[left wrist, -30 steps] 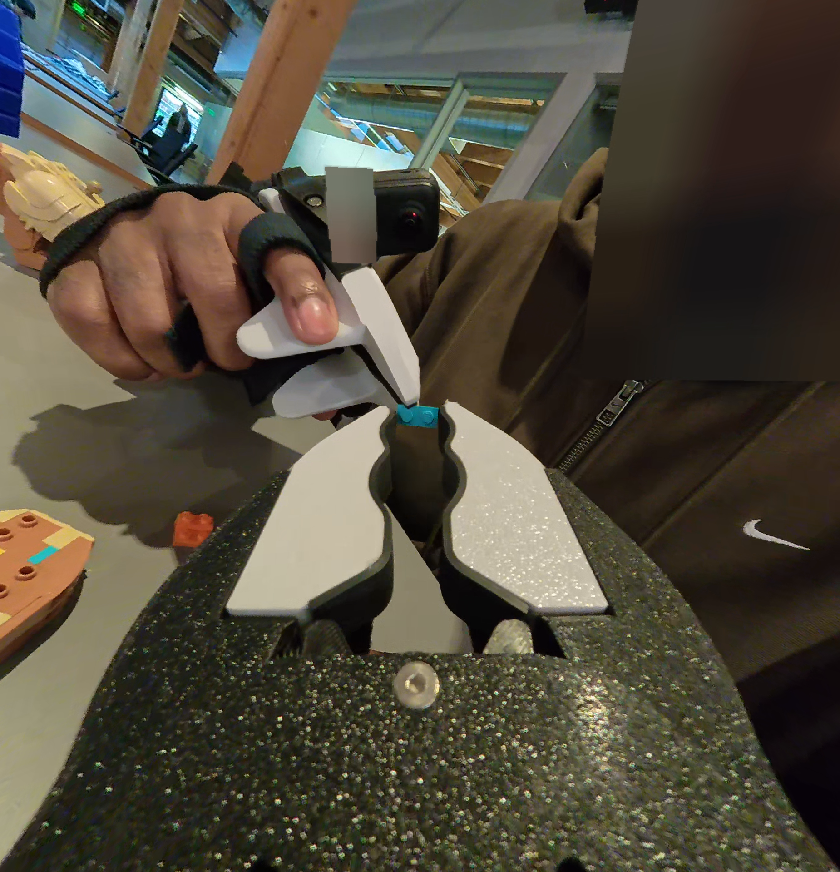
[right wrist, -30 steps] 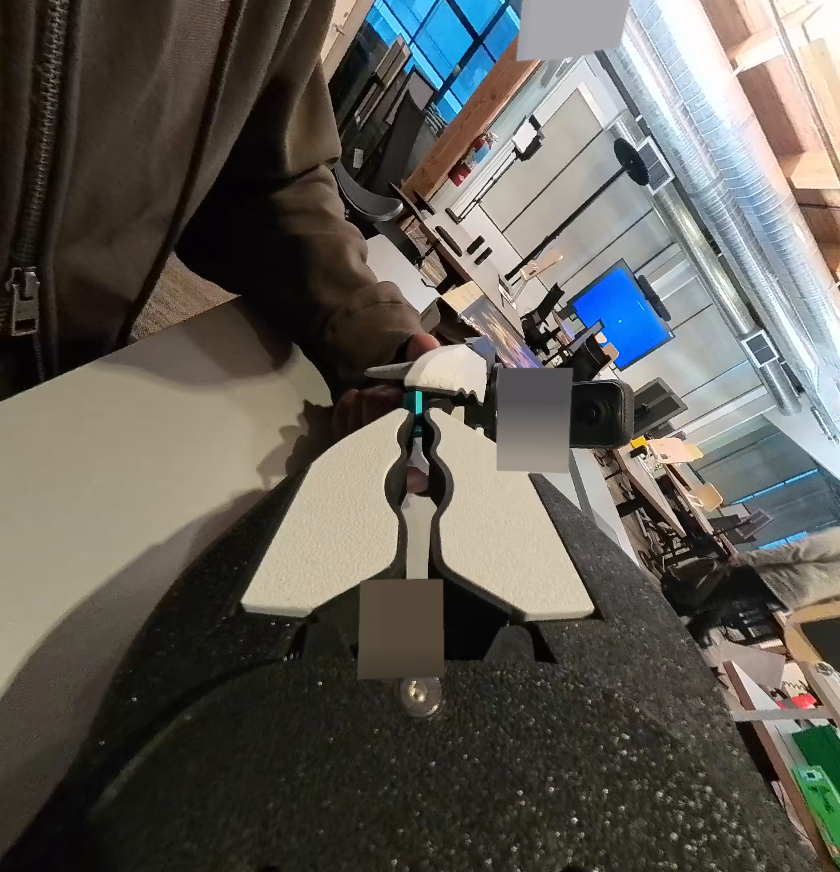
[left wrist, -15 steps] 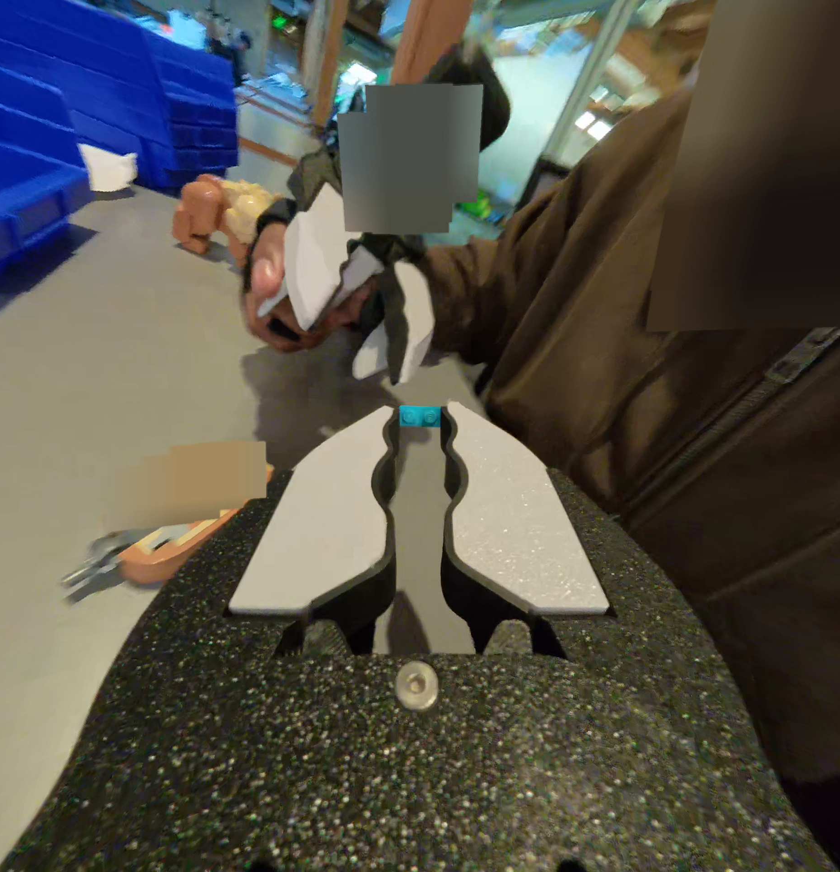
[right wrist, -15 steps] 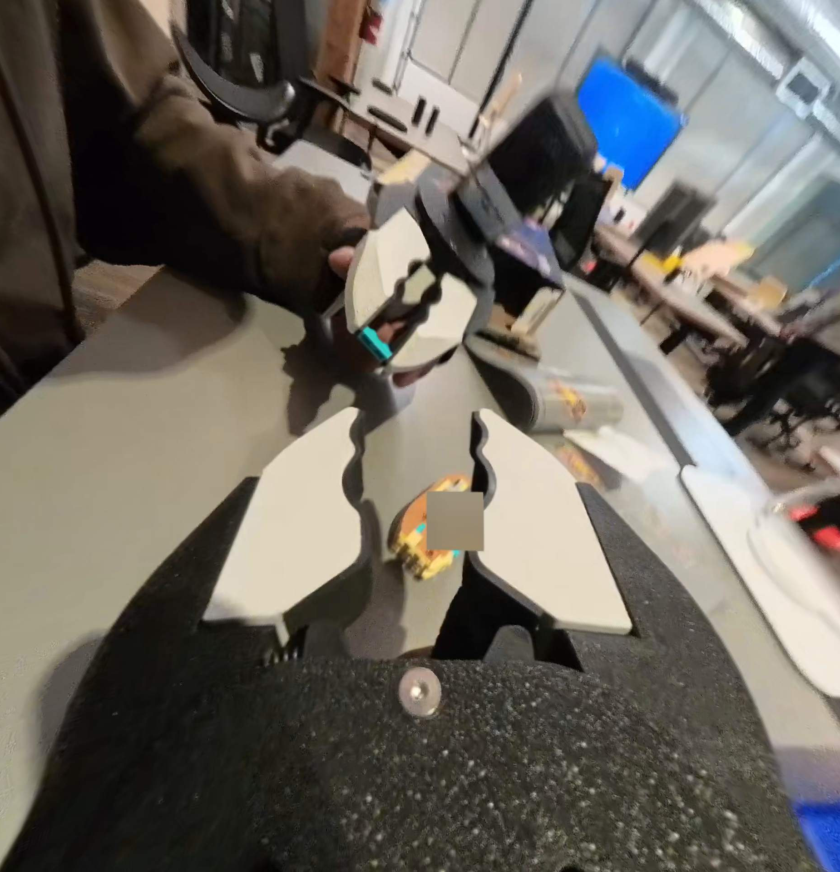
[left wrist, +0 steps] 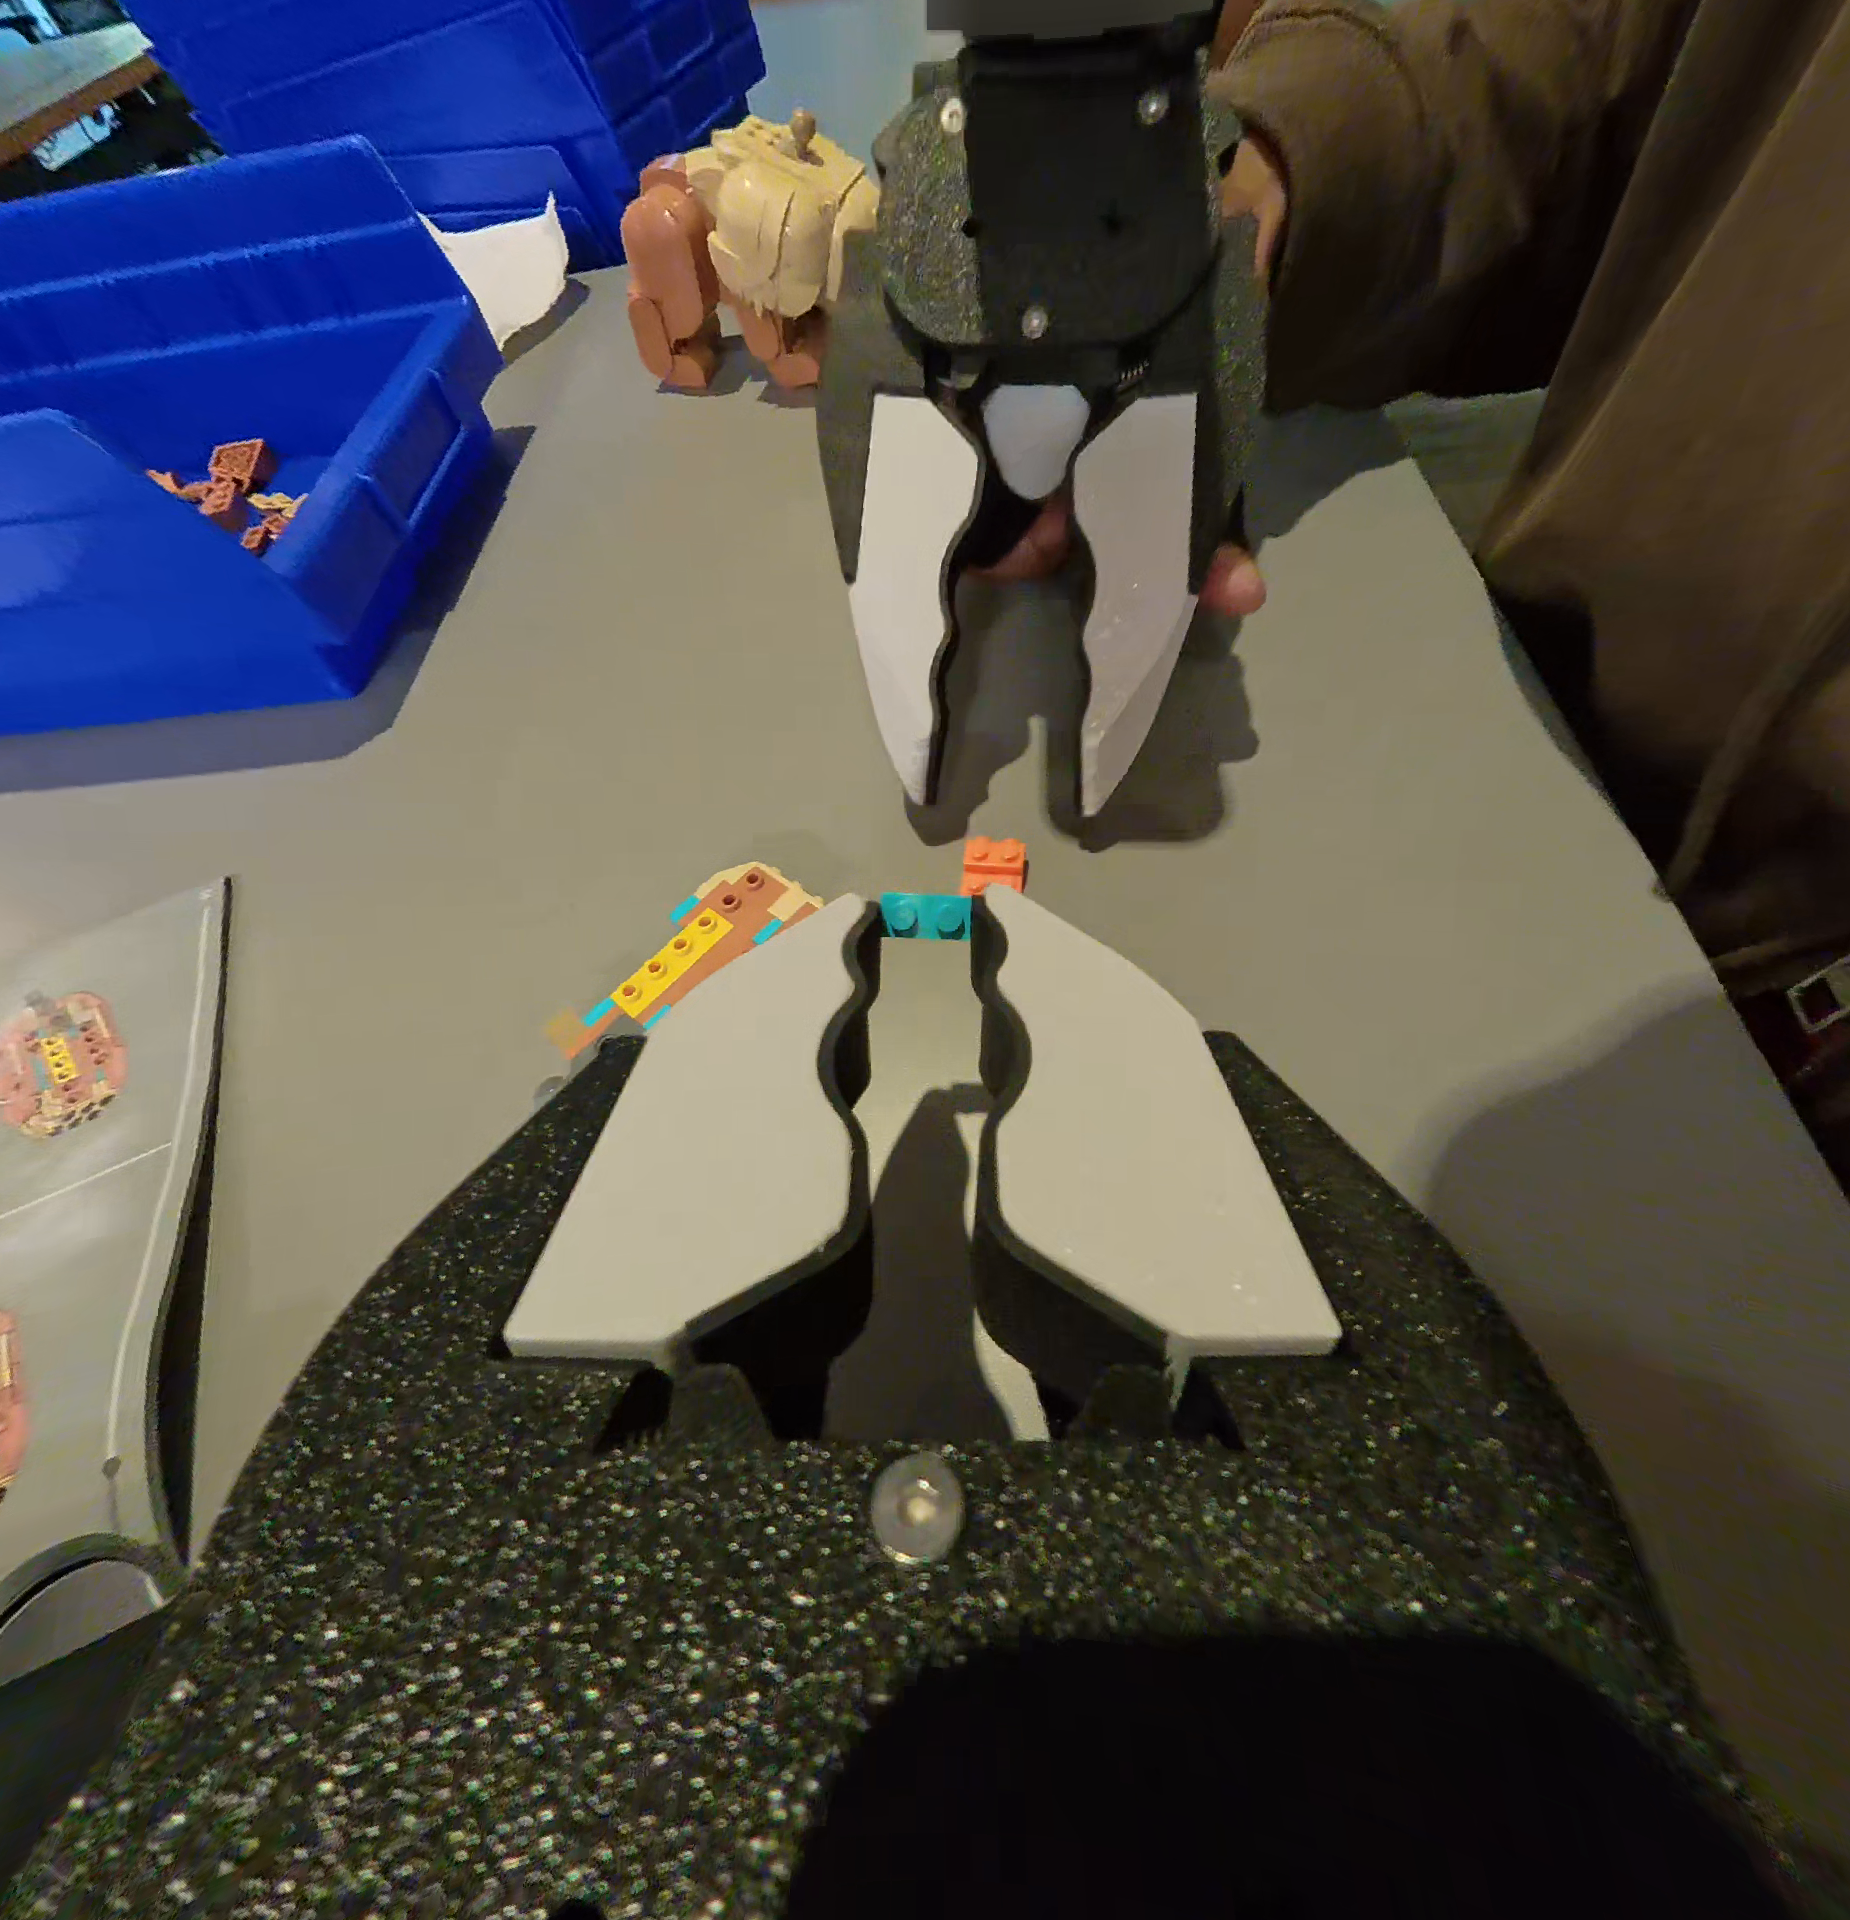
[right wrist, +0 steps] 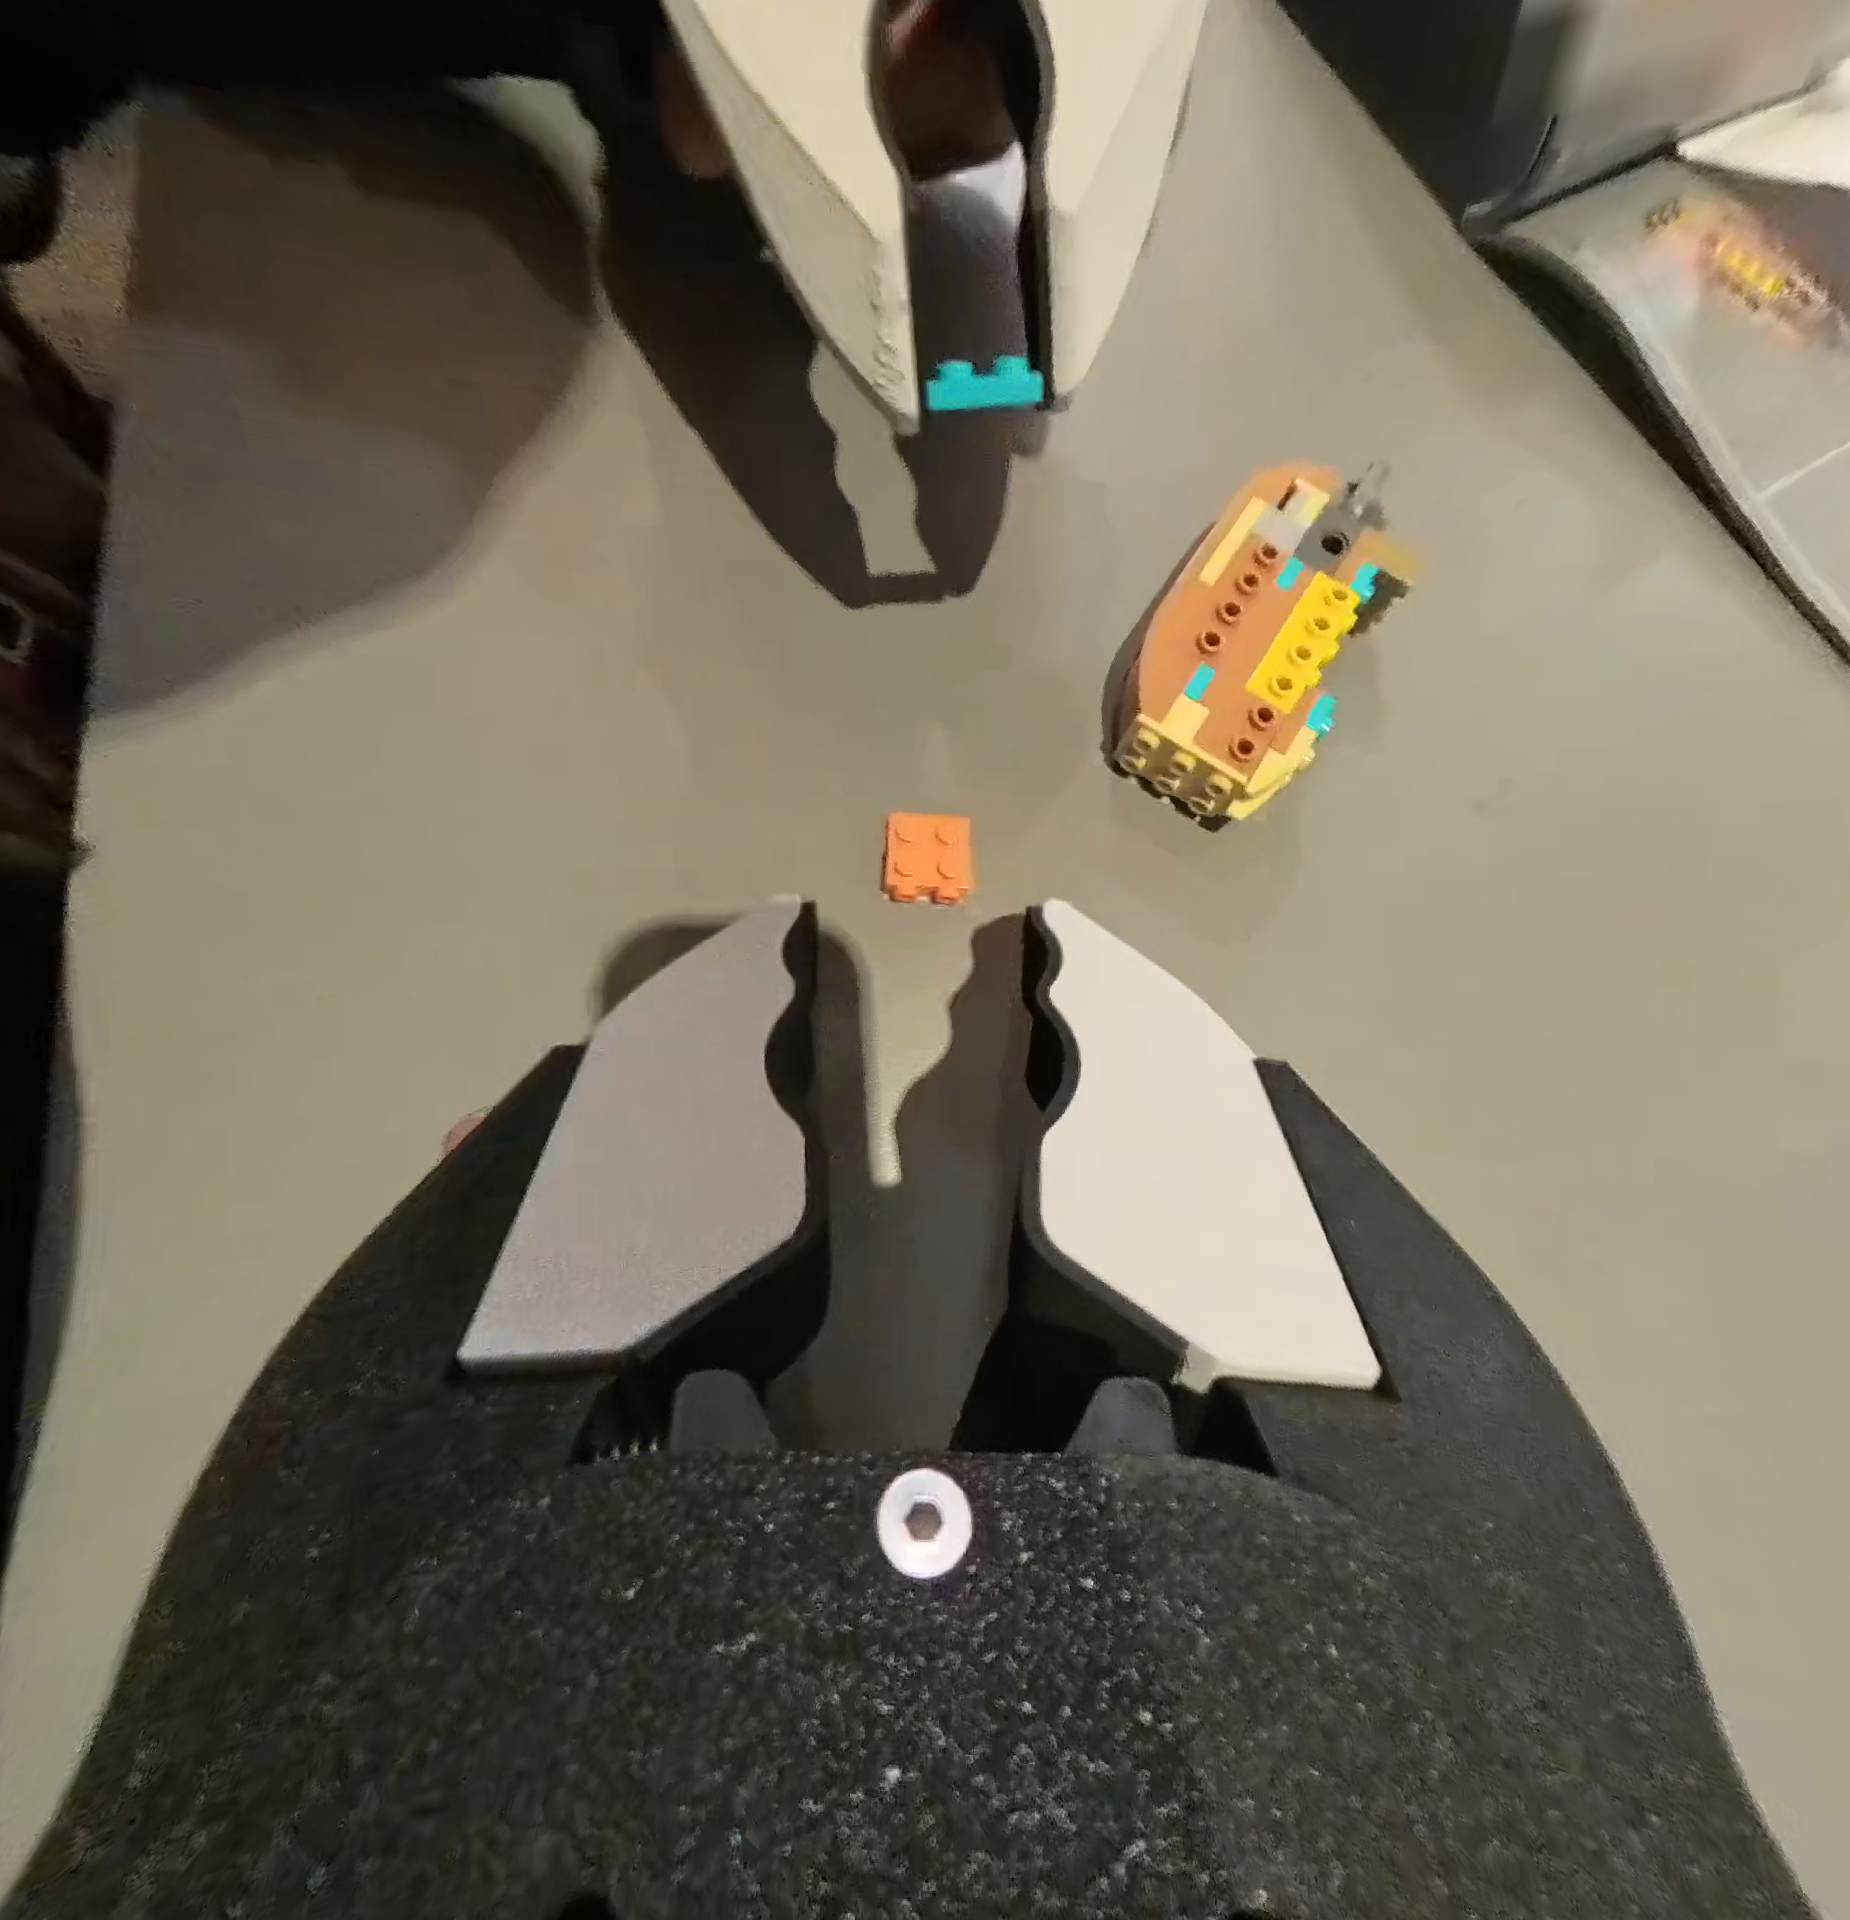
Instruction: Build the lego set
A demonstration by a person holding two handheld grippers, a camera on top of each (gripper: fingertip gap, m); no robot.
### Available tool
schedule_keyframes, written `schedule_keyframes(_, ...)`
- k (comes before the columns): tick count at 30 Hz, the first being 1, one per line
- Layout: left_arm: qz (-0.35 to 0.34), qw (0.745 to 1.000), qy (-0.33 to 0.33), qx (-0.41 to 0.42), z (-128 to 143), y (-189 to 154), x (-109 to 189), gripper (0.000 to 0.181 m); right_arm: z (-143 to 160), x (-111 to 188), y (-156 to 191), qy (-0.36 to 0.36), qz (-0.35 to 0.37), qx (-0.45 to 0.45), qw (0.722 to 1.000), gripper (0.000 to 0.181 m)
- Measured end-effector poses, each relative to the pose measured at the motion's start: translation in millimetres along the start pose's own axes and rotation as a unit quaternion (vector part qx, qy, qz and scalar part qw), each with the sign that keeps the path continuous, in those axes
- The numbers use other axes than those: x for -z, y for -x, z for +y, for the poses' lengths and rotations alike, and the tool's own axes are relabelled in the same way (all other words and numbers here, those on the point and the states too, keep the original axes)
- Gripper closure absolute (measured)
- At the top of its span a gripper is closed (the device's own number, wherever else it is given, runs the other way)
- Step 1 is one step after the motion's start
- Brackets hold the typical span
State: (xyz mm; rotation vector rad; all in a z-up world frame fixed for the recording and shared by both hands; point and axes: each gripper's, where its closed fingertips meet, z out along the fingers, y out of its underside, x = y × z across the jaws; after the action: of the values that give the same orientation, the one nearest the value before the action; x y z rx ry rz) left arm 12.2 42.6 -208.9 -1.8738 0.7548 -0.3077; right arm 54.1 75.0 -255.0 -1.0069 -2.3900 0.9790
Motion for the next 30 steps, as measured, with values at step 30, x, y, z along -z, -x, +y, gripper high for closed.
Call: schedule_keyframes(30, -0.010, 1.000, 0.019, -0.011, 12, 6, 20, 0.165, -61, -65, -4, 0.012, -0.041, 0.067, 0.997, 0.165)
